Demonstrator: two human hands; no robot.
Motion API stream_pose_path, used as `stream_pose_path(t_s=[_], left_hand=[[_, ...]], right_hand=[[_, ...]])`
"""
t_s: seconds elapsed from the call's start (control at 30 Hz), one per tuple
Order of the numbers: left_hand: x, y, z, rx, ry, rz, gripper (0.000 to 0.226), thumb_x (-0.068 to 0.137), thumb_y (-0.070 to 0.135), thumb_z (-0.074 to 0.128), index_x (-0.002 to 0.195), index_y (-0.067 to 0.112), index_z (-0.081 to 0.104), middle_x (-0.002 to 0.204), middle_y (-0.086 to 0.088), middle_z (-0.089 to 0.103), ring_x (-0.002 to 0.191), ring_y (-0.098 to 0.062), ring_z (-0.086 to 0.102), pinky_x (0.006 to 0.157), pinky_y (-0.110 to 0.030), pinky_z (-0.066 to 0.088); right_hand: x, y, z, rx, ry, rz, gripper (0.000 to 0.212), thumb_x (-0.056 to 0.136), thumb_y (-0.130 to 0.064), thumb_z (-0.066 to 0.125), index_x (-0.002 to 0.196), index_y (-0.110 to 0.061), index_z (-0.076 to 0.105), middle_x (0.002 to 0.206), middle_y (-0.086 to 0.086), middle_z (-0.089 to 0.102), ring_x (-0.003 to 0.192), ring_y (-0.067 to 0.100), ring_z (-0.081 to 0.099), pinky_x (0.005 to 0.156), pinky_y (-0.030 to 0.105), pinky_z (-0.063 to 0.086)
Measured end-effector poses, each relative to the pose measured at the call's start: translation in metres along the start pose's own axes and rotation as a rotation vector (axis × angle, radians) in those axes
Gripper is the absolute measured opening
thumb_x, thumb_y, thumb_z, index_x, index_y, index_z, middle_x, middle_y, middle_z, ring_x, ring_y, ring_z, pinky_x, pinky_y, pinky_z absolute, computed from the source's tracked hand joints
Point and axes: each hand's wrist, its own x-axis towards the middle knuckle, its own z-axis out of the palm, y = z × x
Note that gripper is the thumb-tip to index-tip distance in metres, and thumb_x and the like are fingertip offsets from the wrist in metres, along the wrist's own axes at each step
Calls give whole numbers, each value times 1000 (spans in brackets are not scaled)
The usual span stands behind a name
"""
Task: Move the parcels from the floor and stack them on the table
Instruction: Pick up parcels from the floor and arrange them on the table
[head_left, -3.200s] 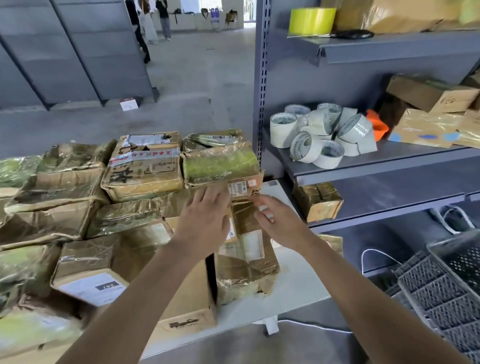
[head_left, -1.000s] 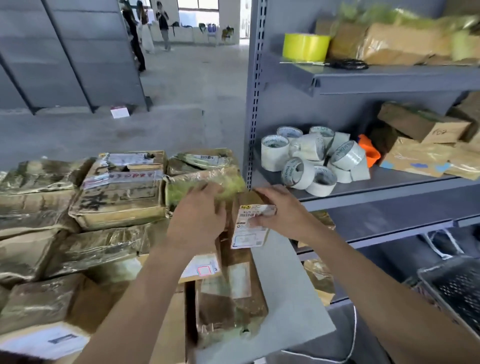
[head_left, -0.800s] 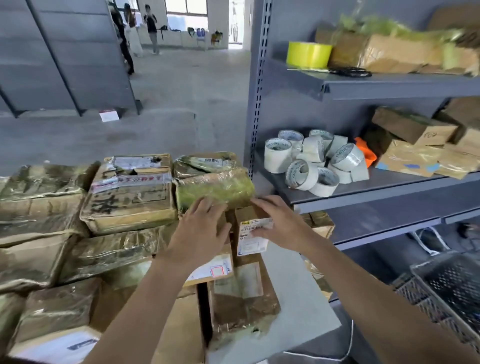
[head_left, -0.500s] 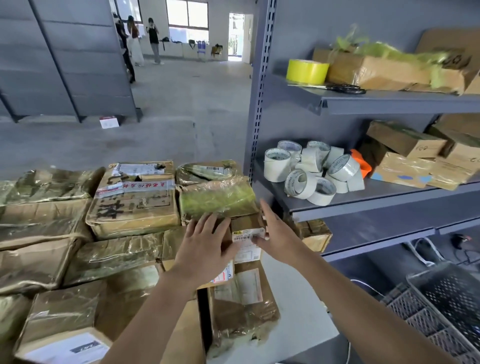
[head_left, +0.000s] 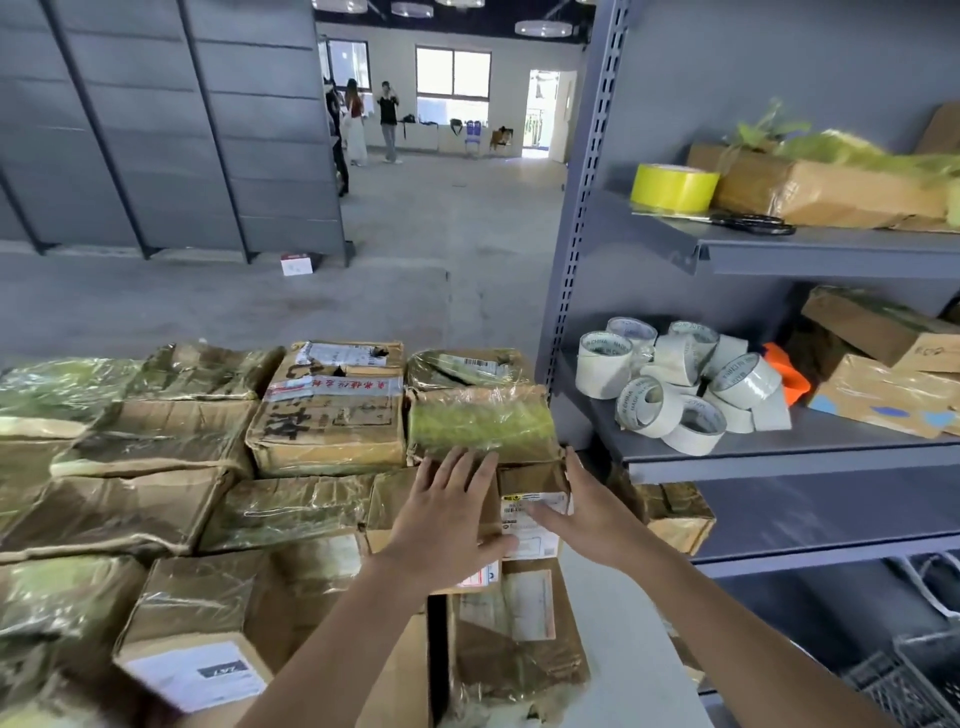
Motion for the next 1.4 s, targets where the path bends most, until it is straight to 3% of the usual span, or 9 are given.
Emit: stream_pose_path(t_s=[0.07,0.17,0.27,0.43,0.67,0.87,0.97,1.13,1.4], left_hand=[[-1,0,-3,-38,8,-17,96,84,74,34,151,20,-9,160,-6,1,148,-22,-5,120,-47,2],[-4,-1,-4,-31,-2,-40,97,83,75,34,152,18,-3,160,-6,-1,147,-23,-8,119,-50,1],[-8,-3,-5,-17,-19,-84,97,84,75,33,152,15,-1,160,-7,-4,147,-24,-10,119,-50,-1],[-17,-5,-9,-9,-15,-153,98,83,76,32,151,12,3,160,-10,-1,147,-26,-10,119,-51,-2],[-30,-22,-27,-51,-74,-208,86,90,69,28,151,12,8,160,-11,-2,147,-25,-9,119,-49,-2],[-52,-55,-29,-101,-69,-260,70,97,55,29,150,11,16,160,-11,5,148,-27,-6,119,-48,1],[-63,-66,-29,-149,21,-251,60,98,48,34,144,9,31,155,-14,20,147,-29,7,119,-48,9],[-79,-85,-26,-135,119,-232,46,98,39,38,130,9,46,143,-12,39,139,-29,26,116,-45,23],[-125,-94,-47,-83,223,-364,35,94,28,38,121,12,52,124,-10,49,115,-27,43,94,-38,42]], right_hand=[[-1,-4,-3,-38,30,27,93,91,-57,50,154,-21,-7,160,-9,9,145,11,22,110,28,25],[0,-15,-4,-113,111,-14,81,96,-51,46,155,-24,-2,162,-7,6,140,16,32,107,30,31],[7,-18,-2,-329,187,-142,69,98,-52,38,155,-24,10,162,-5,5,148,17,13,115,36,22],[32,-28,5,-538,149,-235,59,100,-51,30,153,-26,21,163,-4,7,150,14,-3,120,40,3],[65,-68,21,-570,15,-190,61,98,-60,24,152,-34,21,163,-6,-1,150,18,-1,118,56,10],[72,-68,27,-623,-62,-94,62,95,-65,19,152,-40,18,163,-6,-1,150,17,-3,118,56,3],[69,-76,28,-656,-37,-87,60,96,-62,25,151,-37,24,162,-6,8,149,19,9,117,52,12],[60,-87,42,-703,213,-215,41,98,-38,44,134,-21,53,137,1,49,128,22,45,108,46,34],[22,-107,83,-660,382,-374,22,85,-20,66,106,-13,69,102,5,60,98,29,57,81,47,51]])
